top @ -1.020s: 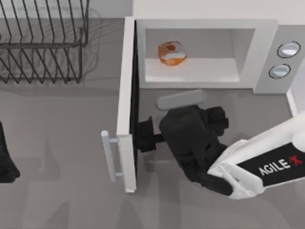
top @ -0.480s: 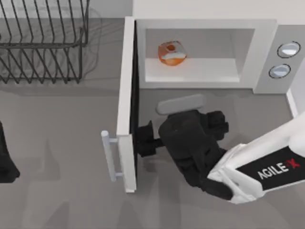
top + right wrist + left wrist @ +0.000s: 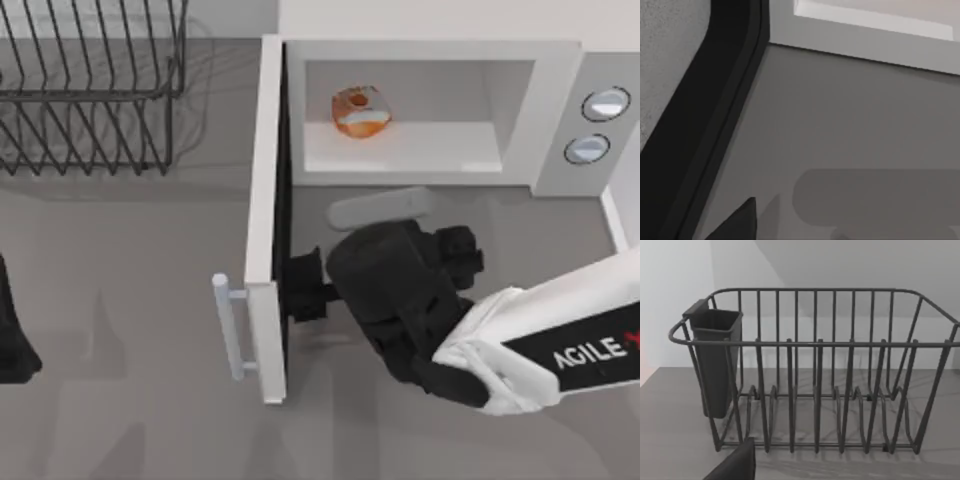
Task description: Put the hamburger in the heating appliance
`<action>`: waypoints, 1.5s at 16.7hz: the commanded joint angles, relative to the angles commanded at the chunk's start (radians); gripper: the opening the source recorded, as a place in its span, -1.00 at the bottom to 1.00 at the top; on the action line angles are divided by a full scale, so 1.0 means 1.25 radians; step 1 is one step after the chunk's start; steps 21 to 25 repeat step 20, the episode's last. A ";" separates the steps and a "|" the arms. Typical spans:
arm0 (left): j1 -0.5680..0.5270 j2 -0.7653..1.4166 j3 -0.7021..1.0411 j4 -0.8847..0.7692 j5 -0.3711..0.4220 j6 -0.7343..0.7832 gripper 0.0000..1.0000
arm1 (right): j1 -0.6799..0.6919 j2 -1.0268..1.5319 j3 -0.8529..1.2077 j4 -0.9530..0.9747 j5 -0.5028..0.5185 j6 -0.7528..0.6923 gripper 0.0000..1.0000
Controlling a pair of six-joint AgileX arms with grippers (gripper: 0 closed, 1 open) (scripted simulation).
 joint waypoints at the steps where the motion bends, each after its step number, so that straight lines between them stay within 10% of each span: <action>1: 0.000 0.000 0.000 0.000 0.000 0.000 1.00 | 0.002 -0.003 0.001 -0.025 0.000 0.002 1.00; 25: 0.000 0.000 0.000 0.000 0.000 0.000 1.00 | -0.028 -0.167 0.054 -0.233 -0.017 -0.032 1.00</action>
